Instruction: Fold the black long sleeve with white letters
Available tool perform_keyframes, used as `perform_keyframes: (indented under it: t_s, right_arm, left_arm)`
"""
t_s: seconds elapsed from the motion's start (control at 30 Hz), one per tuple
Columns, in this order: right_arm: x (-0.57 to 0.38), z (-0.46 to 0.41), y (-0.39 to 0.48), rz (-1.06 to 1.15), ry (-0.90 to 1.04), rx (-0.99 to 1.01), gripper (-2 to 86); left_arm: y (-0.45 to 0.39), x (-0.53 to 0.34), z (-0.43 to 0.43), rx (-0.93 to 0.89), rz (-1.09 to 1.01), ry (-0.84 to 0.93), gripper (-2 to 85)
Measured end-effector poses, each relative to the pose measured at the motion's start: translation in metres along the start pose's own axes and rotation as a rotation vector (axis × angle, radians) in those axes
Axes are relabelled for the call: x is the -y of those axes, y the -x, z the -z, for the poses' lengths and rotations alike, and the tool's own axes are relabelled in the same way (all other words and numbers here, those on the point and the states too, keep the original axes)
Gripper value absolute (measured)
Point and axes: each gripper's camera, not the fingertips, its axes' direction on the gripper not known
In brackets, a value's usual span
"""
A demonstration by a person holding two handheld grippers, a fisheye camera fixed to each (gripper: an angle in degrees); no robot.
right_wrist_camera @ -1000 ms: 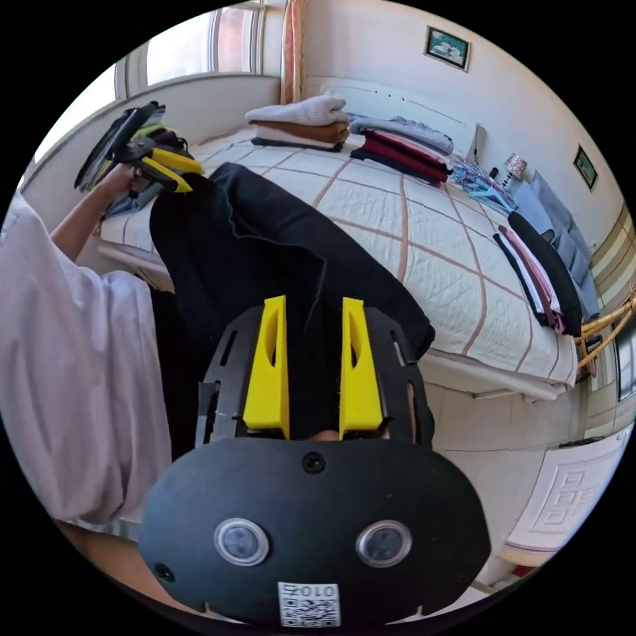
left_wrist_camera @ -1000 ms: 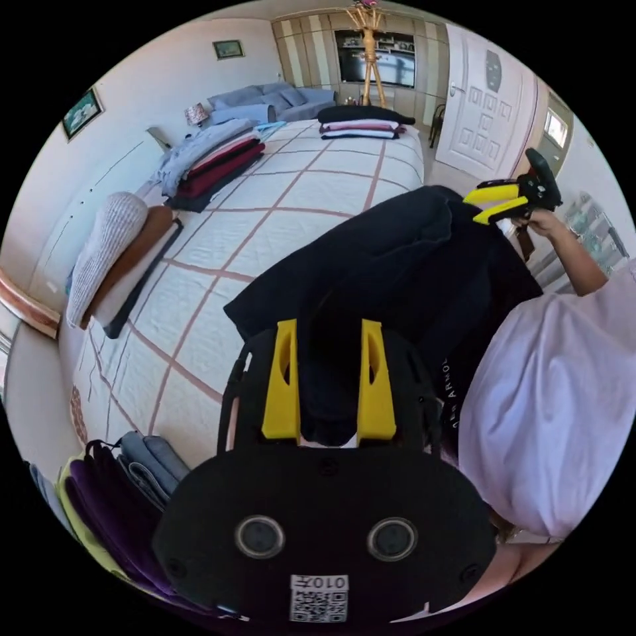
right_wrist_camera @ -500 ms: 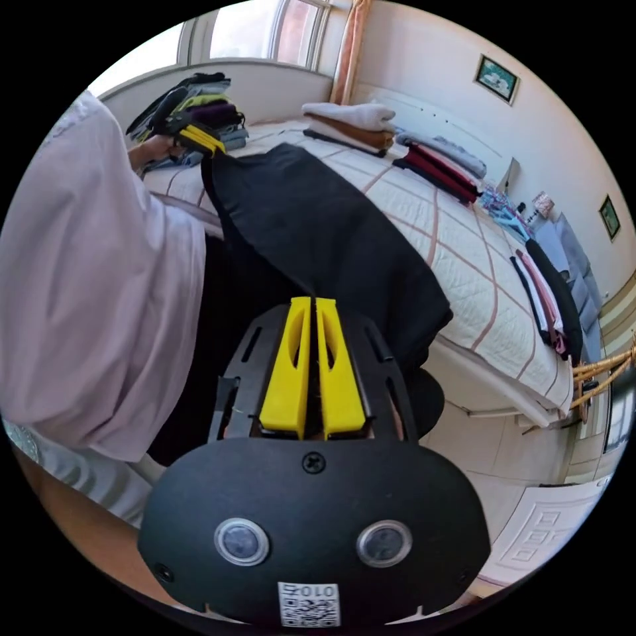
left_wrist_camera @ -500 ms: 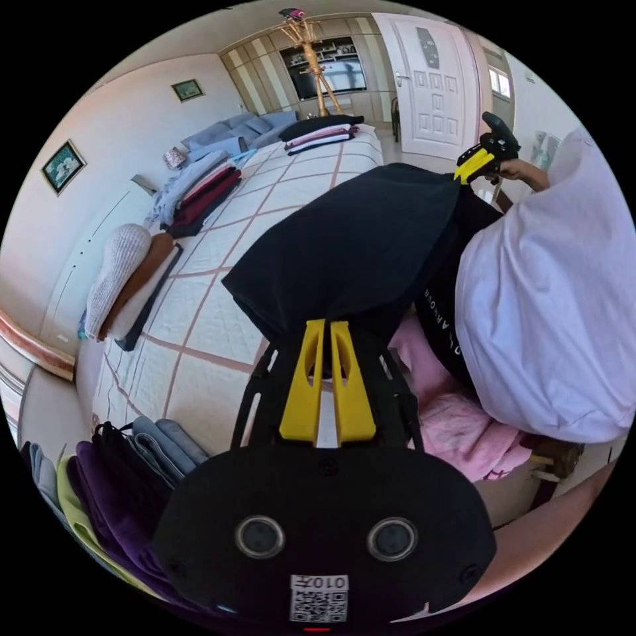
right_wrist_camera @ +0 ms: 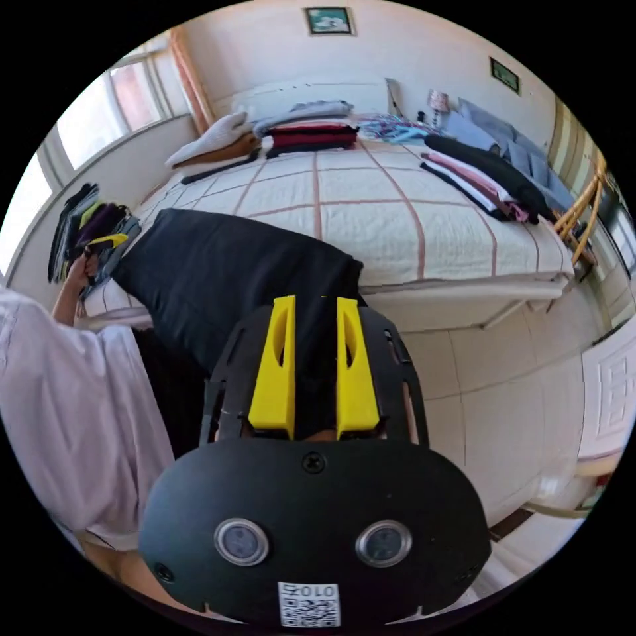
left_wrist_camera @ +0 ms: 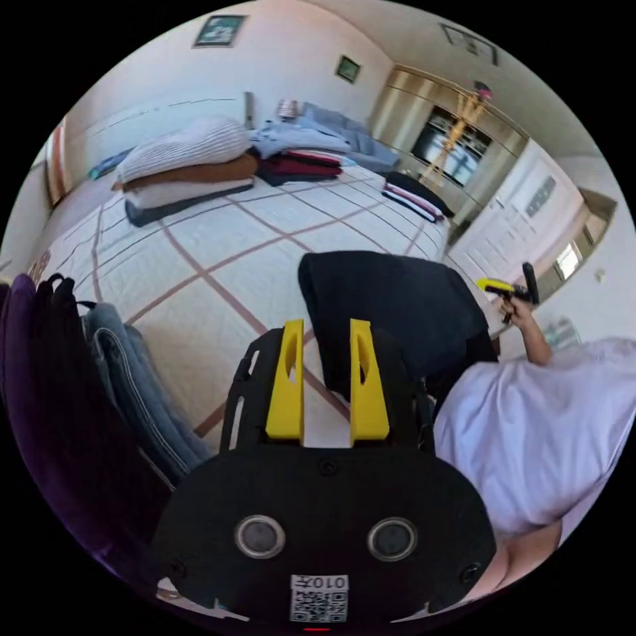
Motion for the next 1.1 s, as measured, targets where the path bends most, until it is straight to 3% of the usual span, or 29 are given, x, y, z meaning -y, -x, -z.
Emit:
perform_keyframes:
  t_s: [0.17,0.5,0.8,0.97,1.1]
  right_arm:
    - [0.033,-0.024,-0.039,-0.15,0.039,0.14,10.8]
    - [0.047,-0.041,-0.071,-0.194,0.119,0.193,10.4]
    - [0.046,-0.052,-0.081,-0.197,0.156,0.243,7.3]
    - [0.051,-0.035,-0.079,-0.133,0.128,0.243,4.7]
    - [0.057,-0.007,-0.09,-0.141,-0.021,0.233,3.8]
  left_arm:
    - [0.049,0.027,-0.031,-0.033,0.159,-0.038,9.2]
    - [0.078,0.039,-0.084,-0.16,0.136,0.017,7.5]
    - [0.089,0.053,-0.127,-0.226,0.071,0.086,1.0]
    - [0.118,0.063,-0.106,-0.311,0.081,-0.047,0.0]
    - [0.136,0.075,-0.092,-0.29,0.077,-0.087,0.0]
